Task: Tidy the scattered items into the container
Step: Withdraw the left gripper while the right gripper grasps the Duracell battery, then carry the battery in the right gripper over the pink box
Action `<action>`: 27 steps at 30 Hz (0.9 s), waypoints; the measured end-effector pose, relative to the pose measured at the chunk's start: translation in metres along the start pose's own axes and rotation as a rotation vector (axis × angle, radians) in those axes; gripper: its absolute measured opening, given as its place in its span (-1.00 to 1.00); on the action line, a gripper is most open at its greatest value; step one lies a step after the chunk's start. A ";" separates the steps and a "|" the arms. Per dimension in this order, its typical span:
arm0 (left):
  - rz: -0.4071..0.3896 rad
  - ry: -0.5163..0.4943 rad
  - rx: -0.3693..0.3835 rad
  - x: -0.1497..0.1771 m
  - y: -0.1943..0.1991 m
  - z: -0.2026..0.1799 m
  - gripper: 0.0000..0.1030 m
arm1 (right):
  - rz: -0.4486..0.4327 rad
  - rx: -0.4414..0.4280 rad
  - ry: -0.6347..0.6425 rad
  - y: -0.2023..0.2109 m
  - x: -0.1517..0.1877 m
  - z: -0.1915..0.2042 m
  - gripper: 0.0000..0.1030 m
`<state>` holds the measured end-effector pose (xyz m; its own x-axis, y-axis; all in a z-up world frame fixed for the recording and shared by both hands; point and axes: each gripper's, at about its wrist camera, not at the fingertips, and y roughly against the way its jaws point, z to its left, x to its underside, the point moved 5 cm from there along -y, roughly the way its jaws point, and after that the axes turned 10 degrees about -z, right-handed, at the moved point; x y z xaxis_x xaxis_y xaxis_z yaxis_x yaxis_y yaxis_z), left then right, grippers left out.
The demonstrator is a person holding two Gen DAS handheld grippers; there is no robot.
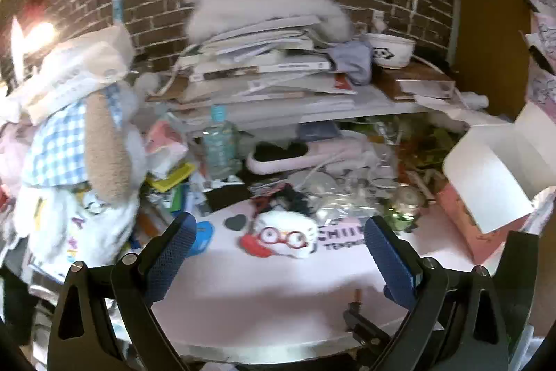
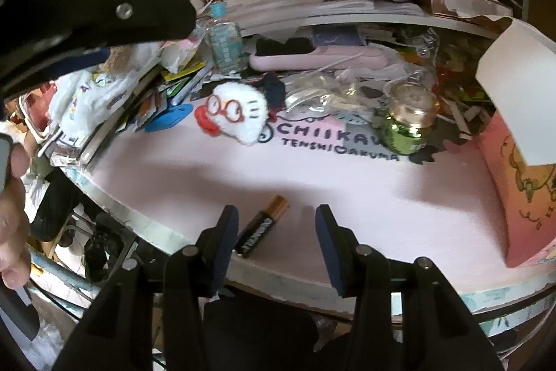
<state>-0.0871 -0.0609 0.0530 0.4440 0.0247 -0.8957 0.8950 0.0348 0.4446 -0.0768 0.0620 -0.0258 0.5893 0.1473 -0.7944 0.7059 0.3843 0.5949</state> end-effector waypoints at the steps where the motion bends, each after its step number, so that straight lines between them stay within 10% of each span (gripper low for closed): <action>1: 0.002 -0.004 -0.021 0.001 0.000 0.003 0.88 | 0.000 0.002 0.006 -0.002 0.001 0.002 -0.17; 27: 0.043 0.011 -0.036 0.016 -0.017 -0.003 0.88 | -0.078 0.120 0.065 -0.004 0.006 -0.019 -0.79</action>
<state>-0.0955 -0.0579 0.0307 0.4814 0.0382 -0.8757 0.8729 0.0689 0.4829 -0.0835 0.0791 -0.0349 0.5072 0.1813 -0.8426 0.7927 0.2857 0.5386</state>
